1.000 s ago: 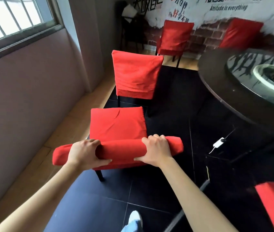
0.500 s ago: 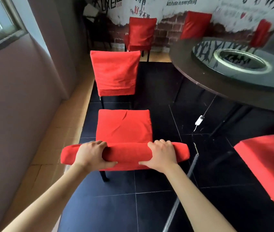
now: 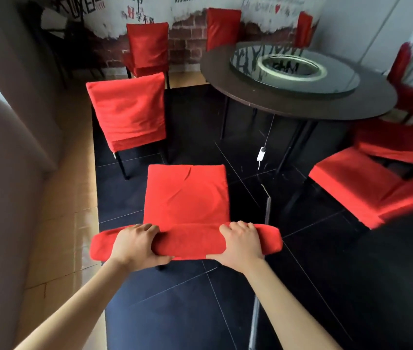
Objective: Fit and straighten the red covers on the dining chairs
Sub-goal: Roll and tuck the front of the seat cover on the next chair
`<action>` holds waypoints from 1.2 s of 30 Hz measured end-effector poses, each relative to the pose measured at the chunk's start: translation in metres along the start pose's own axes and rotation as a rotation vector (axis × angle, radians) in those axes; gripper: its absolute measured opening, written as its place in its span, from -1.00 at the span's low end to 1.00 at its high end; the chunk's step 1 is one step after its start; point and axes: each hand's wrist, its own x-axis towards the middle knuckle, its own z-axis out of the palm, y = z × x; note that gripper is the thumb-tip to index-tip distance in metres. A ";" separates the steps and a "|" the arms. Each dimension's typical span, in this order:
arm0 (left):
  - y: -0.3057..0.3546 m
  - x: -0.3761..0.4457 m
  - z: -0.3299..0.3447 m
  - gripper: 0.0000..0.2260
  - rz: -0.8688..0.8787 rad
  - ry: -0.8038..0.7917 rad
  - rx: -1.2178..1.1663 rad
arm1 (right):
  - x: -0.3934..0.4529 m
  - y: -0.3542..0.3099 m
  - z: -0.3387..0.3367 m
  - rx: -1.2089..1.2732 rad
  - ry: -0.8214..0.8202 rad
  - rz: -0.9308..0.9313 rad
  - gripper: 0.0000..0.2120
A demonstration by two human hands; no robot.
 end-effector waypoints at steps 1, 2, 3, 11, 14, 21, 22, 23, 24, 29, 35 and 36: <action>0.001 -0.004 0.002 -0.44 0.003 0.006 -0.004 | -0.003 -0.001 0.000 0.001 -0.005 0.000 -0.29; 0.001 -0.005 0.002 -0.44 0.003 0.016 -0.001 | -0.004 -0.001 0.000 0.000 -0.006 -0.003 -0.29; 0.002 -0.006 0.002 -0.45 0.001 0.021 0.000 | -0.006 -0.001 0.000 0.002 -0.012 0.000 -0.29; 0.000 -0.013 -0.001 -0.43 0.035 0.024 -0.008 | -0.012 -0.010 0.000 0.010 0.001 0.045 -0.29; -0.014 -0.013 -0.008 -0.43 0.091 0.005 0.002 | -0.017 -0.026 0.001 0.013 0.007 0.084 -0.29; -0.065 0.005 -0.022 -0.34 0.257 0.003 0.054 | -0.027 -0.086 0.004 0.028 0.069 0.250 -0.25; -0.069 0.007 -0.023 -0.33 0.282 0.002 0.061 | -0.028 -0.091 0.004 0.026 0.076 0.269 -0.25; -0.072 0.010 -0.024 -0.33 0.302 0.004 0.065 | -0.028 -0.095 0.003 0.024 0.086 0.286 -0.25; -0.075 0.013 -0.024 -0.34 0.319 0.006 0.060 | -0.028 -0.097 0.003 0.023 0.097 0.303 -0.26; -0.076 0.032 -0.028 -0.44 0.353 0.016 -0.018 | -0.015 -0.093 -0.005 0.013 0.119 0.350 -0.32; -0.077 0.077 -0.023 -0.35 0.388 0.053 -0.062 | 0.018 -0.075 -0.014 0.002 0.126 0.388 -0.29; -0.078 0.086 -0.022 -0.33 0.382 0.046 -0.052 | 0.024 -0.071 -0.016 0.003 0.129 0.389 -0.28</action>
